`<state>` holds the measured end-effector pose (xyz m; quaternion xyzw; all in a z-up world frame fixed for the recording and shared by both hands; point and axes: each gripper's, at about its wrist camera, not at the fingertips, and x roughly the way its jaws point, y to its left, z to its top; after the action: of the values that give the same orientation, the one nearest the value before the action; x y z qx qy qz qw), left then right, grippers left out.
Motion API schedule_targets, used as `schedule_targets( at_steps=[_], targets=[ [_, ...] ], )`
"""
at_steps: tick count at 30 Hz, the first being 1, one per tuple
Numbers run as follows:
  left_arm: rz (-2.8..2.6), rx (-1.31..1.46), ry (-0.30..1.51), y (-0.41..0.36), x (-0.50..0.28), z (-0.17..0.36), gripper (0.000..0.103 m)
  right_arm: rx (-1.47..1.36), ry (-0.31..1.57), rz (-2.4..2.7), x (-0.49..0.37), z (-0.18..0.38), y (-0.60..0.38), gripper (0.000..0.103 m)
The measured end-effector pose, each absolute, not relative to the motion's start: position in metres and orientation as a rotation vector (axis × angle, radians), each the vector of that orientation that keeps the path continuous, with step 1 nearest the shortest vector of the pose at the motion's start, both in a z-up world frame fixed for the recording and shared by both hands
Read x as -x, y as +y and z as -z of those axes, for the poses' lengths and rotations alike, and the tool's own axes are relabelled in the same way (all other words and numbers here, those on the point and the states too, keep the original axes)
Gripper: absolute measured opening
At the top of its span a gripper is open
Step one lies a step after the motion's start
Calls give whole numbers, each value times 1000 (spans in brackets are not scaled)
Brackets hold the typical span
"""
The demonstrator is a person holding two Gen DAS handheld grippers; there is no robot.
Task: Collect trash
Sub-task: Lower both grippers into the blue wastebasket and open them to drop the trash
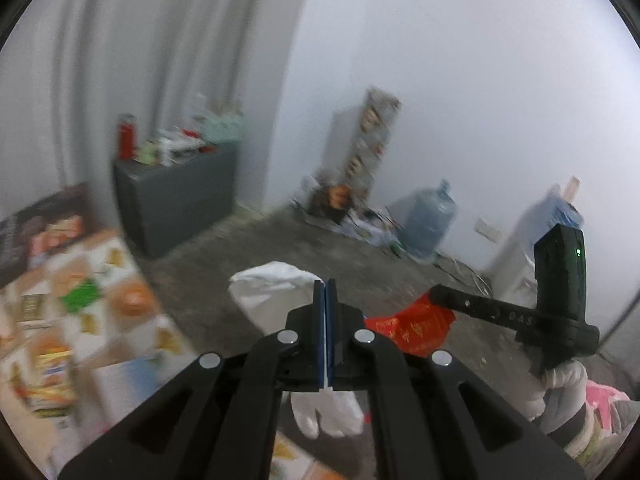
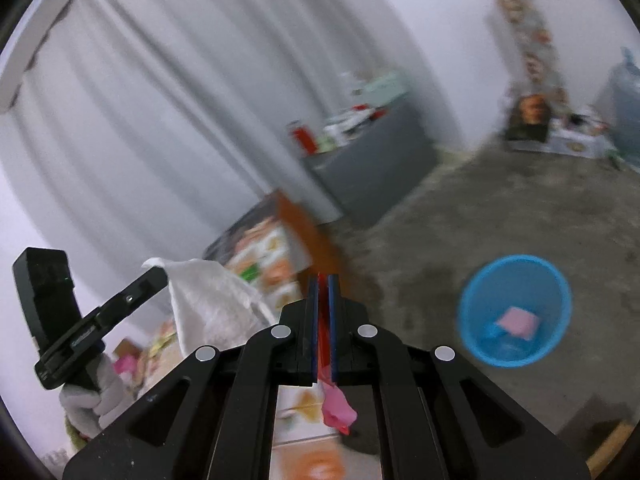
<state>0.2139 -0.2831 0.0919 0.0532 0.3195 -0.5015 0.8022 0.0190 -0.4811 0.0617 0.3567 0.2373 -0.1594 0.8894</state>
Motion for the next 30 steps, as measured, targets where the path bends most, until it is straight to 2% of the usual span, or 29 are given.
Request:
schedule_targets(
  at_steps=[8, 14, 20, 22, 23, 24, 25, 26, 30],
  targets=[
    [1174, -221, 860, -417, -207, -26, 0, -845, 542, 531, -1, 10, -559, 3],
    [1146, -298, 981, -483, -220, 34, 0, -920, 592, 611, -10, 69, -599, 3],
    [1079, -395, 1023, -532, -242, 91, 1, -960, 632, 696, -22, 119, -629, 4],
    [1068, -409, 1027, -540, -247, 103, 2, -959, 638, 741, -24, 133, -636, 8],
    [1062, -415, 1032, -544, -250, 108, 7, -960, 642, 749, -25, 140, -640, 14],
    [1048, -420, 1041, -548, -253, 115, 17, -958, 654, 755, -27, 146, -642, 20],
    [1038, -422, 1047, -550, -255, 119, 26, -952, 676, 783, -27, 155, -644, 35],
    [1024, -414, 1049, -550, -257, 120, 28, -950, 688, 806, -26, 158, -643, 42],
    [1025, -381, 1018, -545, -258, 115, 36, -974, 686, 807, -15, 165, -639, 42]
  ],
)
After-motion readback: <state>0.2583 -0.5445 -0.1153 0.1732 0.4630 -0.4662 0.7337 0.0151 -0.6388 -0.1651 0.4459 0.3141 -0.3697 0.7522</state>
